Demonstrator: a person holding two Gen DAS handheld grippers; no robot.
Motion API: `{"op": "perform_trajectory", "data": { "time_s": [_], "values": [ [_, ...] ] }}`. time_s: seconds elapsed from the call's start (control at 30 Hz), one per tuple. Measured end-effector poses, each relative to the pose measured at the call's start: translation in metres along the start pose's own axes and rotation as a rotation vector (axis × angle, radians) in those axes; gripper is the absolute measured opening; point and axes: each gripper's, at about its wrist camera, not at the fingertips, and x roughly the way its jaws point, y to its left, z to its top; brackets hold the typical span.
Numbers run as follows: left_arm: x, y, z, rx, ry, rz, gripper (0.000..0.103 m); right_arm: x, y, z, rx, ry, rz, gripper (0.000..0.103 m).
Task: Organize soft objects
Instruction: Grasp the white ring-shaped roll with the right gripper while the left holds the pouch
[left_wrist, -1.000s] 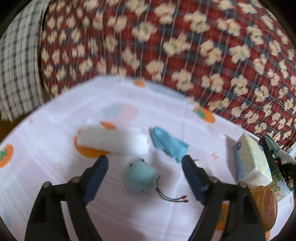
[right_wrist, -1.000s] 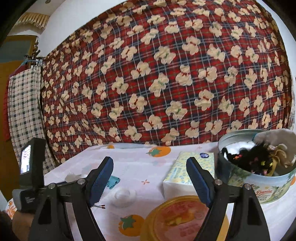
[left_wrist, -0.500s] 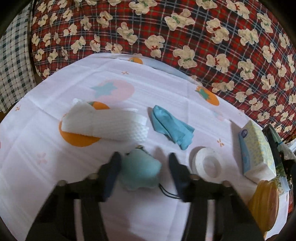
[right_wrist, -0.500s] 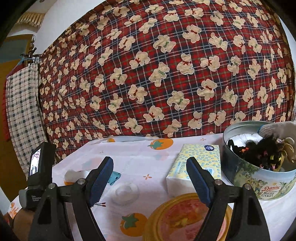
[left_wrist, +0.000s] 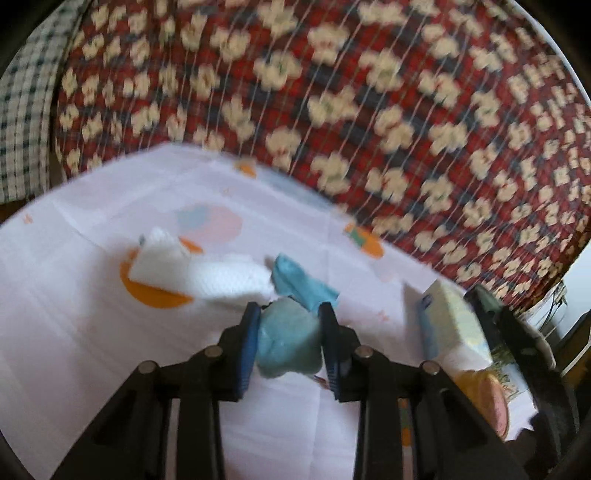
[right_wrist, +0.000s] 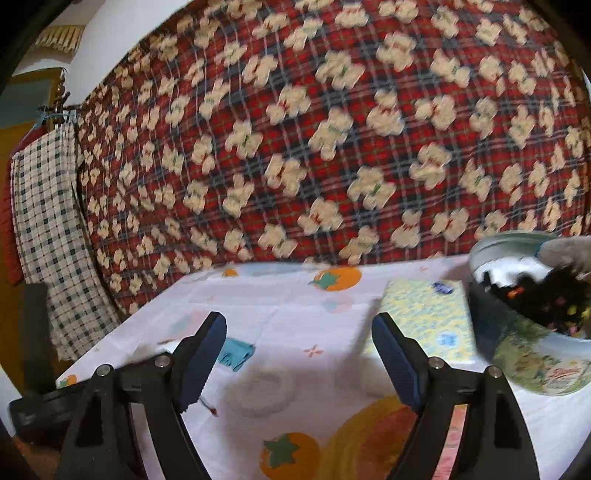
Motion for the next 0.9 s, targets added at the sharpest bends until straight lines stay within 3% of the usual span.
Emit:
{"op": "perform_trajectory", "data": {
  "time_s": [0.17, 0.27, 0.37, 0.67, 0.77, 0.83, 0.9],
  "values": [
    [-0.025, 0.000, 0.004, 0.026, -0.165, 0.051, 0.031, 0.023, 0.026, -0.004, -0.066, 0.074, 0.018, 0.083],
    [-0.040, -0.008, 0.005, 0.094, -0.297, 0.150, 0.031, 0.044, 0.037, -0.006, -0.090, 0.159, 0.030, 0.083],
    [-0.047, -0.016, 0.004, 0.153, -0.361, 0.191, 0.031, 0.069, 0.042, -0.010, -0.106, 0.267, 0.010, 0.083],
    [-0.053, -0.016, 0.004, 0.167, -0.374, 0.197, 0.031, 0.121, 0.044, -0.030, -0.139, 0.551, -0.040, 0.083],
    [-0.052, -0.010, 0.005, 0.132, -0.364, 0.200, 0.031, 0.120, 0.048, -0.031, -0.170, 0.551, -0.057, 0.080],
    [-0.053, -0.005, 0.006, 0.109, -0.365, 0.205, 0.031, 0.118, 0.050, -0.032, -0.194, 0.546, -0.074, 0.066],
    [-0.054, -0.002, 0.006, 0.088, -0.372, 0.217, 0.031, 0.116, 0.050, -0.032, -0.197, 0.550, -0.066, 0.066]
  ]
}}
